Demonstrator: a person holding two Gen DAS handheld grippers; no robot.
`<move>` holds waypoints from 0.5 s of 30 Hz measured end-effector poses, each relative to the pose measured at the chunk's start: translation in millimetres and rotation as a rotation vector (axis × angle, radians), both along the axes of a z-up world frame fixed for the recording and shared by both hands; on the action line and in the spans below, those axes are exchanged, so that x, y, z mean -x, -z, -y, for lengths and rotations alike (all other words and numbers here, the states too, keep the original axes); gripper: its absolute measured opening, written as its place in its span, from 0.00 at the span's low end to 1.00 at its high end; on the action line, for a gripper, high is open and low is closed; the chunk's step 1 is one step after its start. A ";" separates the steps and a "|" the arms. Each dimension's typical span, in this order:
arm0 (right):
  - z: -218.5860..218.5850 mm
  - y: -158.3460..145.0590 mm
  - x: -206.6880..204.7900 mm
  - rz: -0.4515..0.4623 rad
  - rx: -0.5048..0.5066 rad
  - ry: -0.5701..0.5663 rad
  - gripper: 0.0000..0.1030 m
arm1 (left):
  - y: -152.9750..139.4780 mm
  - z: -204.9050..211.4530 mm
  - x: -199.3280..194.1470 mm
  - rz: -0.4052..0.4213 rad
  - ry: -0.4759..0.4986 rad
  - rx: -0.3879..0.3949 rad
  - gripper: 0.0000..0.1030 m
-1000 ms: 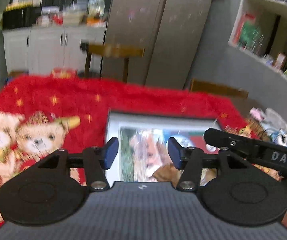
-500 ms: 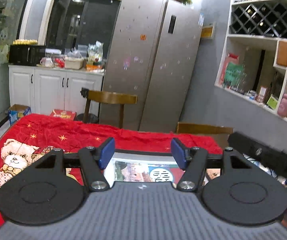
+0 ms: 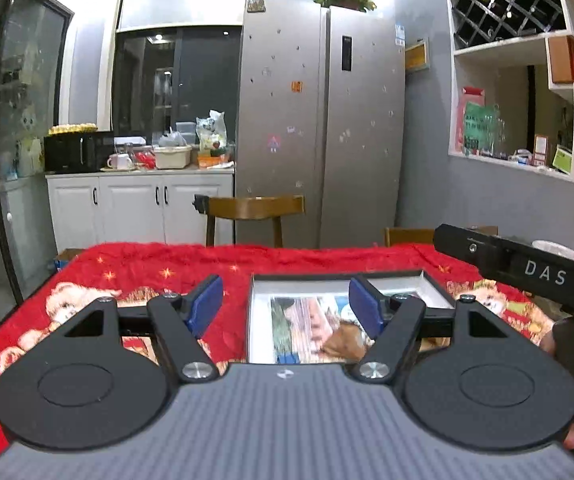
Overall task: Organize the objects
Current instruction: 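Withdraw both tools and move the left tool toward the brown crocheted toy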
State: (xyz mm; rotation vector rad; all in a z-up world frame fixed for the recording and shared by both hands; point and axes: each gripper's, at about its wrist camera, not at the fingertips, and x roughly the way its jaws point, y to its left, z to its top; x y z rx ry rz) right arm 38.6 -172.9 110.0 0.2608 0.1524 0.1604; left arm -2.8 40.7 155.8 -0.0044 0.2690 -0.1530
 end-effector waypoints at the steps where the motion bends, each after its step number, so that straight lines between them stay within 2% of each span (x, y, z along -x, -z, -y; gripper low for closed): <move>1: -1.5 5.6 -0.6 -0.010 0.001 0.004 0.98 | 7.8 -1.9 -2.8 -0.002 0.003 0.005 0.72; 4: -6.7 30.2 -5.8 -0.035 0.007 0.031 0.98 | 30.2 -14.4 -18.5 -0.023 0.049 0.105 0.72; 6: -11.2 43.9 -14.5 -0.102 0.049 0.045 0.98 | 44.5 -24.5 -27.9 -0.069 0.080 0.182 0.72; 7: -12.6 50.2 -17.8 -0.127 0.058 0.037 0.97 | 50.9 -27.2 -32.7 -0.094 0.083 0.192 0.72; 10: -14.7 64.0 -27.4 -0.198 0.060 0.044 0.97 | 67.8 -28.6 -44.2 -0.131 0.060 0.152 0.72; 15: -17.0 79.0 -33.7 -0.252 0.066 0.023 0.97 | 93.8 -25.7 -59.2 -0.210 0.077 0.112 0.72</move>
